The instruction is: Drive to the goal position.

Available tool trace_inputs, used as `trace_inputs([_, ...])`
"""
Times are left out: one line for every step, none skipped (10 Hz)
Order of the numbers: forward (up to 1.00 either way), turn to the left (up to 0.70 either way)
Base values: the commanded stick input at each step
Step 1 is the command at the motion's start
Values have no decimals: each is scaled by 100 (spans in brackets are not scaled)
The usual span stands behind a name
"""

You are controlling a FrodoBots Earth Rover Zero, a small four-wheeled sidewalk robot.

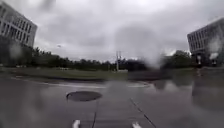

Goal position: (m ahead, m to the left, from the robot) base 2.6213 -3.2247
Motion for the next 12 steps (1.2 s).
trace_inputs([70,-34])
trace_inputs([70,-34])
trace_inputs([70,-34])
trace_inputs([70,-34])
trace_inputs([70,-34])
trace_inputs([70,-34])
trace_inputs([70,-34])
trace_inputs([70,-34])
trace_inputs([70,-34])
trace_inputs([70,-34])
trace_inputs([70,-34])
trace_inputs([70,-34])
